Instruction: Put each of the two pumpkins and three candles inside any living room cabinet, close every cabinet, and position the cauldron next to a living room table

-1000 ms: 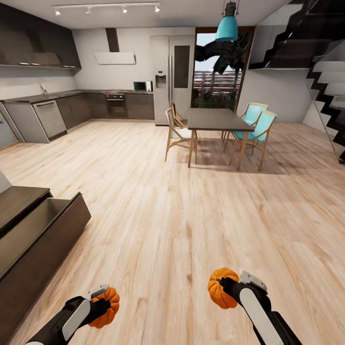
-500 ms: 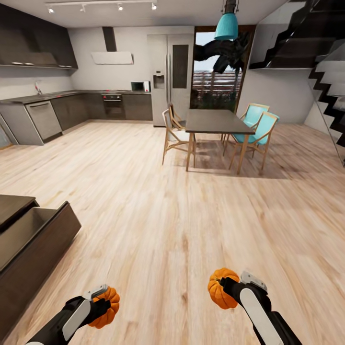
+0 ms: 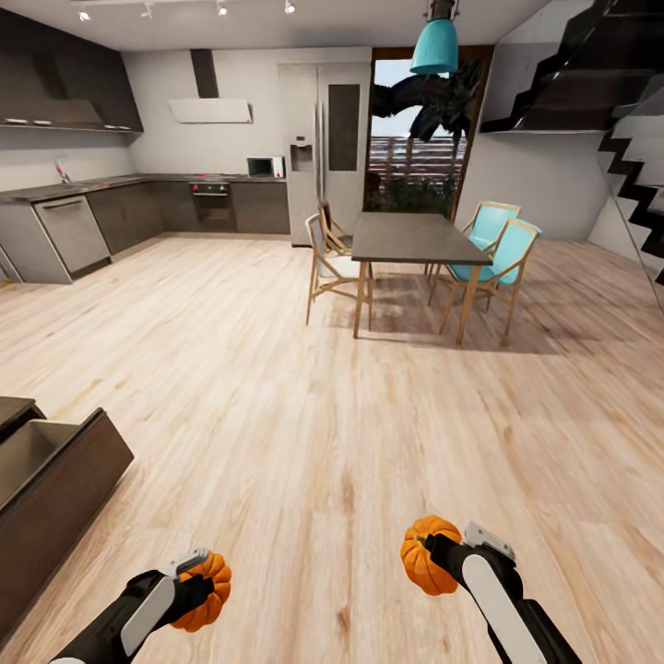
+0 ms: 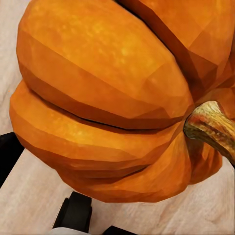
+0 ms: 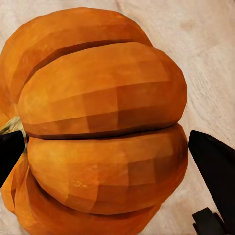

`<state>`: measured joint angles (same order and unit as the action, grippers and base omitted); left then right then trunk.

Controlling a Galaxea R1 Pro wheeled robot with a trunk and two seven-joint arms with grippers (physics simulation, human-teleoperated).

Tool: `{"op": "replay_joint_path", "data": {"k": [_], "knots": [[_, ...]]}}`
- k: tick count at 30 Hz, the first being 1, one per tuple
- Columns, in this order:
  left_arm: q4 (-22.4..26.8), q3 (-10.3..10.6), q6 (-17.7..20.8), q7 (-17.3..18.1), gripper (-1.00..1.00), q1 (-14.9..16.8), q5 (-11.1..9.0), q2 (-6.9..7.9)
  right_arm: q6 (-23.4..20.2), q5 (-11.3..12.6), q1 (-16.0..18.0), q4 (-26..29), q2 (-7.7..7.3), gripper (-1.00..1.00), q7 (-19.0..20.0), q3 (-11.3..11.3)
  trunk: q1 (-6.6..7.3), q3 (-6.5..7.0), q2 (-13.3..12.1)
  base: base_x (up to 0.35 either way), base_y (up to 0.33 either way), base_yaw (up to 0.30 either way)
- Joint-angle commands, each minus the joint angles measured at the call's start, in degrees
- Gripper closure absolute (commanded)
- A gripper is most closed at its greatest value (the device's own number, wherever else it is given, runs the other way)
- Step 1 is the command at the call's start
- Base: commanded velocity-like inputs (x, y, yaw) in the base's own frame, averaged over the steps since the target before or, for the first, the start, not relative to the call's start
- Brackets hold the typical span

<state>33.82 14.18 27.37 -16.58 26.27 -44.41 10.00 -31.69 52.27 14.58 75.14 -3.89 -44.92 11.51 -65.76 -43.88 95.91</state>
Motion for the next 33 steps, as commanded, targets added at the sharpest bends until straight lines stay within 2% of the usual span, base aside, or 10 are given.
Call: {"op": "replay_joint_path", "data": {"k": [1, 25, 33], "knots": [[0.0, 0.0, 0.0, -0.1, 1.00, 0.0, 0.3, -0.03, 0.0, -0.1, 0.0, 0.0, 0.01, 1.00, 0.0, 0.0, 0.00, 0.00, 0.0, 0.331, -0.131, 0.000], [0.0, 0.0, 0.0, -0.1, 1.00, 0.0, 0.4, -0.33, 0.1, -0.1, 0.0, -0.1, 0.03, 1.00, 0.3, 0.0, 0.00, 0.00, 0.0, 0.327, -0.140, 0.001], [0.0, 0.0, 0.0, -0.1, 1.00, 0.0, 0.3, -0.34, 0.1, -0.1, 0.0, -0.1, -0.02, 1.00, 0.6, 0.0, 0.00, 0.00, 0.0, 0.299, -0.189, 0.091]]}}
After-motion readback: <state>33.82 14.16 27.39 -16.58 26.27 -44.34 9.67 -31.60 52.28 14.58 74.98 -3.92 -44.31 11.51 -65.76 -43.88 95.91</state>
